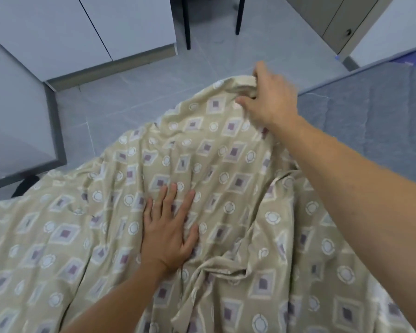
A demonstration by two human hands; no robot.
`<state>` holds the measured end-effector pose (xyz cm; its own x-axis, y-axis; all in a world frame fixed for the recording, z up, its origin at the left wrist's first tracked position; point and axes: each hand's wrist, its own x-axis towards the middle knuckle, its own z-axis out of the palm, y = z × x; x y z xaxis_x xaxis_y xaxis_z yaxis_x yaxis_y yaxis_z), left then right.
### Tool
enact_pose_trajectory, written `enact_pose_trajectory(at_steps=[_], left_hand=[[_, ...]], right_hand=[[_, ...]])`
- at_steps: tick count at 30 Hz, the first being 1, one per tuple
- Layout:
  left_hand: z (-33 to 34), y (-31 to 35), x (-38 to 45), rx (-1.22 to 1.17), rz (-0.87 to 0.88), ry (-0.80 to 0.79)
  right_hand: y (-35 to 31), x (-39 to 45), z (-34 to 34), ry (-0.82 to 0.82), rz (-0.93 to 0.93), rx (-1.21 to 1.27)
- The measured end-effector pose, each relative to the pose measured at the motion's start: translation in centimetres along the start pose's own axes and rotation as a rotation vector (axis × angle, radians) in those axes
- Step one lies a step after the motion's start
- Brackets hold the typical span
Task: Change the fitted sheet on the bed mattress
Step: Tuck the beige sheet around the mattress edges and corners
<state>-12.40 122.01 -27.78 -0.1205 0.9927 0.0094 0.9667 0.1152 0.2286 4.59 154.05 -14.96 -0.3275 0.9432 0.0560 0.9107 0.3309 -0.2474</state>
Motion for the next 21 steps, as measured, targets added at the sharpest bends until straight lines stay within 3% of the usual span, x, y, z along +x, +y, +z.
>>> enact_pose_trajectory(at_steps=[4, 10, 13, 21], left_hand=[[0.1, -0.1, 0.1, 0.018, 0.010, 0.002], [0.2, 0.0, 0.2, 0.045, 0.001, -0.006], [0.1, 0.0, 0.4, 0.039, -0.007, 0.006], [-0.1, 0.3, 0.3, 0.014, -0.004, 0.028]], right_hand=[[1.4, -3.8, 5.1, -0.180, 0.023, -0.010], [3.0, -9.8, 6.2, 0.075, -0.258, -0.015], [4.6, -14.1, 6.8, 0.070, -0.342, -0.032], [4.9, -22.6, 7.5, -0.050, -0.300, -0.010]])
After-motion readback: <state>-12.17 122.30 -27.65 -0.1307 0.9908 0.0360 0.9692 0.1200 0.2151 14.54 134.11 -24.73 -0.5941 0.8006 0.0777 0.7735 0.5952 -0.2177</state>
